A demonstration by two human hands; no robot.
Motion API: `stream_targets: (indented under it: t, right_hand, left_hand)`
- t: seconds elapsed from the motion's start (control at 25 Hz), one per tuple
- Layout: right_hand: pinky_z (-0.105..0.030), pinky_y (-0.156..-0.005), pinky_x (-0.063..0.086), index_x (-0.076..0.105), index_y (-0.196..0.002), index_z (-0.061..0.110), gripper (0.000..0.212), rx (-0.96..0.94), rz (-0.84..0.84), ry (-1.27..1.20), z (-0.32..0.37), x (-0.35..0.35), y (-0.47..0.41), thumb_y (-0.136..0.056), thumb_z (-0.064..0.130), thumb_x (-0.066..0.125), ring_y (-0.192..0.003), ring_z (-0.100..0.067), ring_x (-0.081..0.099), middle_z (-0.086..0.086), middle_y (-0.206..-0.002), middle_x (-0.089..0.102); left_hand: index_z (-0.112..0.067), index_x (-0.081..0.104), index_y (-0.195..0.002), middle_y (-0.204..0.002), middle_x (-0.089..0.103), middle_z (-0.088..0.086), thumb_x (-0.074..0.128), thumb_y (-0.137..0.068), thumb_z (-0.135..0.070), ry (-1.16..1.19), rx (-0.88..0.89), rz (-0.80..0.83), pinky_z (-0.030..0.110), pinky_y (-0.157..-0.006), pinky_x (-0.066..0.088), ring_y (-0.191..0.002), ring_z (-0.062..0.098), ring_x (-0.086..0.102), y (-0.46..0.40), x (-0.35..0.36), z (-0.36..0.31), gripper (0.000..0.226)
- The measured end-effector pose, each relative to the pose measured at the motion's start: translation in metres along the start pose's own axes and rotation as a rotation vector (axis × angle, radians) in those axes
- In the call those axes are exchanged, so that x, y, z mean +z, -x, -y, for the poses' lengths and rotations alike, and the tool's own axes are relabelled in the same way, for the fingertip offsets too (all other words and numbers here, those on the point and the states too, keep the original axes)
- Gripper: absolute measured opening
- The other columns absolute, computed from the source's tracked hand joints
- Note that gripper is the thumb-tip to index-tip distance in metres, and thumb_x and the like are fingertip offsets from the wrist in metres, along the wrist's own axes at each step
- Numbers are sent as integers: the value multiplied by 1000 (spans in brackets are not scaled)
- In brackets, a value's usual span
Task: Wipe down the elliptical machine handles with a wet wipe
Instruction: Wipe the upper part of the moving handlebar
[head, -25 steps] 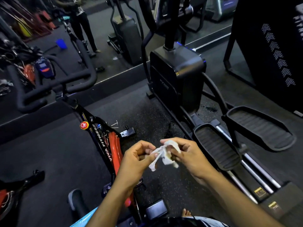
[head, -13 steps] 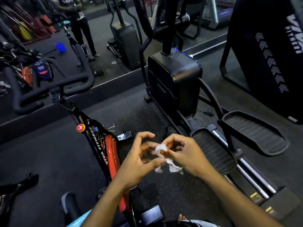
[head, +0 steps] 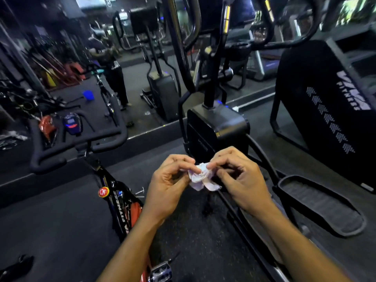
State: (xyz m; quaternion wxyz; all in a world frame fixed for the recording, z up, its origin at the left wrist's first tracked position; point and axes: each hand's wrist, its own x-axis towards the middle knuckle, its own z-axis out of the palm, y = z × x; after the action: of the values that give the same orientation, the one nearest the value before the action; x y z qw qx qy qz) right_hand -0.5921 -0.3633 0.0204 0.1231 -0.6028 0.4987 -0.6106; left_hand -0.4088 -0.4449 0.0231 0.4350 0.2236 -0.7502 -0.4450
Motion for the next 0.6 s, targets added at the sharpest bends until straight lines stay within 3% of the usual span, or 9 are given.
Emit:
stream_targets:
  t: [0.12,0.2,0.28,0.36,0.48,0.6]
  right_hand:
    - [-25,-73,53,68,-89,12,28,-70,-62,36,23,2,-38,-87,-15,60,-85,-13,66,-1,-94,65]
    - [-24,-73,52,67,-93,12,30,-151,-8,88,40,2,-59,-86,-16,60,-87,-13,66,1,-94,64]
    - [-28,-79,54,67,-97,12,36,-219,39,139,50,-1,-78,-81,-19,60,-91,-16,67,4,-95,66]
    - [-28,-82,56,67,-99,14,36,-181,24,96,58,-3,-92,-82,-18,60,-93,-17,70,5,-94,69]
    - [-19,-83,53,67,-107,12,27,4,-3,-147,58,-3,-105,-90,-10,64,-95,-10,70,0,-99,72]
    - [-20,-76,53,70,-107,11,23,121,64,-225,42,-6,-125,-86,6,77,-87,-11,71,-1,-94,75]
  left_hand:
    - [-6,71,-105,-124,70,7,58,-91,13,71,20,26,30,-93,56,-112,19,70,-29,-10,-26,27]
    - [-12,67,-114,-117,73,11,55,-90,-5,203,-39,10,38,-87,60,-104,24,73,-44,-16,-44,28]
    - [-26,70,-112,-102,75,13,73,-90,-23,200,-66,-36,36,-77,61,-90,22,74,-60,-18,-56,22]
    - [-30,73,-101,-92,75,11,83,-88,-15,142,-36,-84,28,-71,59,-81,18,73,-75,-18,-60,22]
    - [-21,67,-94,-88,72,7,77,-89,2,137,14,-146,27,-69,58,-79,16,72,-97,-18,-61,26]
    - [-13,61,-90,-87,68,4,67,-95,6,50,58,-84,27,-70,57,-79,16,69,-119,-13,-59,21]
